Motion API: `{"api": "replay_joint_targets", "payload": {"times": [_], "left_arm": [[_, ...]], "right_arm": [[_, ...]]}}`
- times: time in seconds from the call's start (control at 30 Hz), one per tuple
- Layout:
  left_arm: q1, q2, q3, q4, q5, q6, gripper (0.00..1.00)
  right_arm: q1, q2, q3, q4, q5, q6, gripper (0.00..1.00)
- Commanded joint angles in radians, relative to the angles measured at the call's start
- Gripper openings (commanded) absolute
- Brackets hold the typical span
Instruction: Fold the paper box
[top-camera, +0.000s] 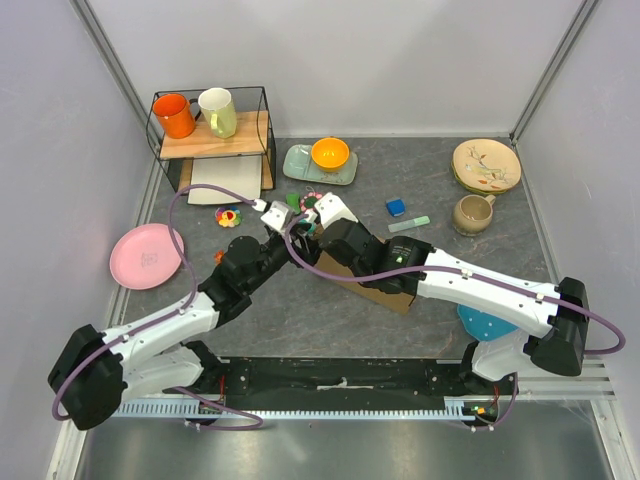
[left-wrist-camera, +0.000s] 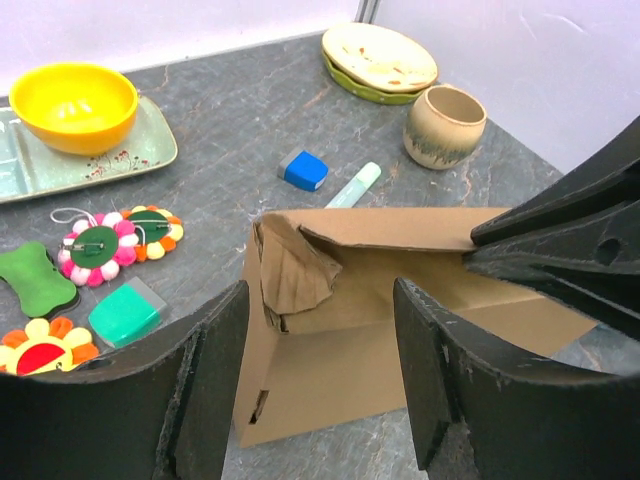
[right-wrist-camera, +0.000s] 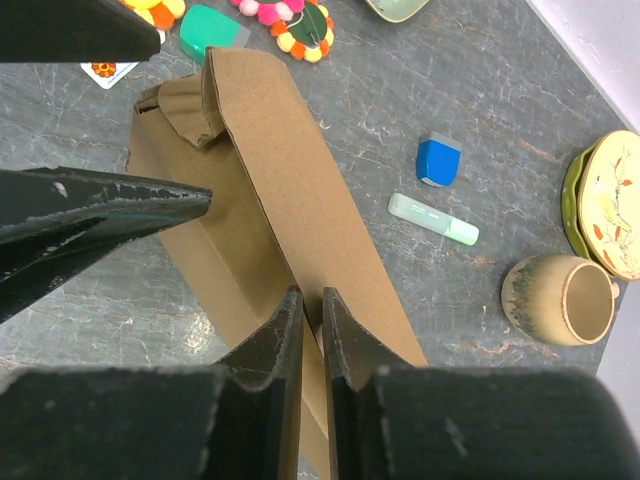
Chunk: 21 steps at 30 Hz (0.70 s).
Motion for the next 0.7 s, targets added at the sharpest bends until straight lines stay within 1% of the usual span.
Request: {"api": "replay_joint_targets", "payload": {"times": [0.0,0.2,0.5,0.67], "left_arm": [[-0.003,-0.015,0.040,0.074,-0.030,0.026,0.66],[-0.002,0.066,0.070,0.065,-0.033,0.040,0.64],[-0.002,0.095,0.063,0.065,-0.039,0.057,0.59],[-0.003,0.134,0.086,0.075,-0.082,0.064,0.51]], "right_arm": [[0.006,0.002,0.041,0.010,-0.009,0.033,0.04],[0.006,0.001,0.044,0.009,-0.012,0.035,0.04],[0.007,0.002,0.044,0.007,-0.021,0.039,0.03],[0.012,0.004,0.040,0.009,-0.026,0.039,0.03]]}}
